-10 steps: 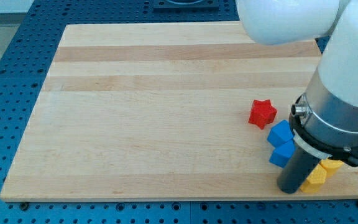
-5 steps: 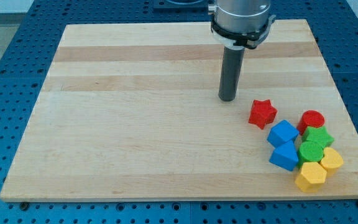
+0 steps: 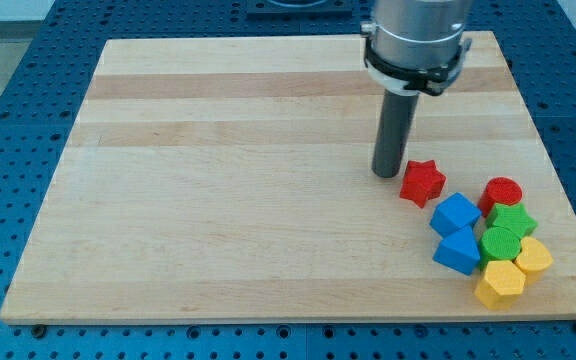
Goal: Push the red star into the blue blocks
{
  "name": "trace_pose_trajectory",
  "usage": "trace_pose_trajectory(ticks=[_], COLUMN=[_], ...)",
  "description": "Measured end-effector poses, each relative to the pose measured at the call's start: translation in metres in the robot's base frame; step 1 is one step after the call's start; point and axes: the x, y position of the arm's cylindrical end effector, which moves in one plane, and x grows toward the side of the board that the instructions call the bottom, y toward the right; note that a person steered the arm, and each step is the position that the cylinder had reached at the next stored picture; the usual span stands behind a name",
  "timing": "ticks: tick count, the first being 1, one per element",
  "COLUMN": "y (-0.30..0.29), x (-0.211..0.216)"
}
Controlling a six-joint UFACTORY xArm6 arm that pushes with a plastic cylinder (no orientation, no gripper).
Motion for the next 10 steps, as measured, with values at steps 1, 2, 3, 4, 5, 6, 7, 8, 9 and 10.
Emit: trace_pose_trajectory(ticks=[1, 2, 3, 4, 5, 6, 7, 8, 9, 10], y=[0.009, 0.022, 0.047, 0.054, 0.06, 0.061, 0.061, 0.061, 0.061, 0.061], x=[0.003, 0.003, 0.003, 0.003, 0.003, 0.005, 0.011, 0.02, 0.025, 0.025])
